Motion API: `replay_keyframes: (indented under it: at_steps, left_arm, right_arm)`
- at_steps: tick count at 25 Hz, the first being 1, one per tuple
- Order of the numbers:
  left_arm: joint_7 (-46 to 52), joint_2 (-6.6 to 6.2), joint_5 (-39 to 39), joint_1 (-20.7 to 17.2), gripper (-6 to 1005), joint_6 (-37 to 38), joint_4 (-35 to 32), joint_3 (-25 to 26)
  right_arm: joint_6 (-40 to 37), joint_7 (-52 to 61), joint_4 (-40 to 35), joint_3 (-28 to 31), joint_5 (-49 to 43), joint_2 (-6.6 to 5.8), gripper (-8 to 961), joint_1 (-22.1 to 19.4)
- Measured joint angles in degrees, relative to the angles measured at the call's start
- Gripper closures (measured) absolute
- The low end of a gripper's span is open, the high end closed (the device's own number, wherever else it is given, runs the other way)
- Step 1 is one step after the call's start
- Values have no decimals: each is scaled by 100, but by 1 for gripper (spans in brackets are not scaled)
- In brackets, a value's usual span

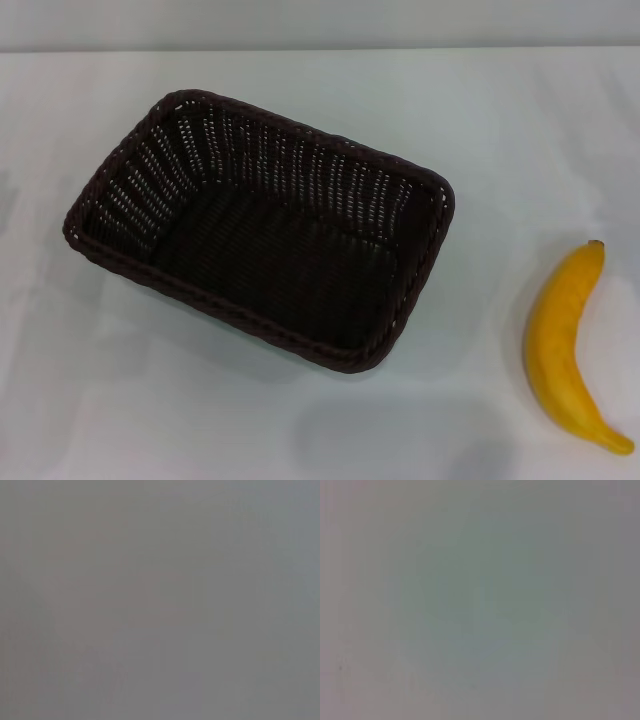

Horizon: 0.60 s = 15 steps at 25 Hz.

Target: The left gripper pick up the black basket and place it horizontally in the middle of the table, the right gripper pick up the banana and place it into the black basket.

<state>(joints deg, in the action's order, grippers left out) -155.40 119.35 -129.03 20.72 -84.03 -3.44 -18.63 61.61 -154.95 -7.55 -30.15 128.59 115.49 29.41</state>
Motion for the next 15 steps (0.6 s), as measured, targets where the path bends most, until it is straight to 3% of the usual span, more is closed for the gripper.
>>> replay_keyframes:
  at_steps: [15]
  left_arm:
    - [279, -13, 33, -10, 104, 4, -19, -48]
  right_arm:
    - [1, 9, 0, -9, -14, -9, 97, -6]
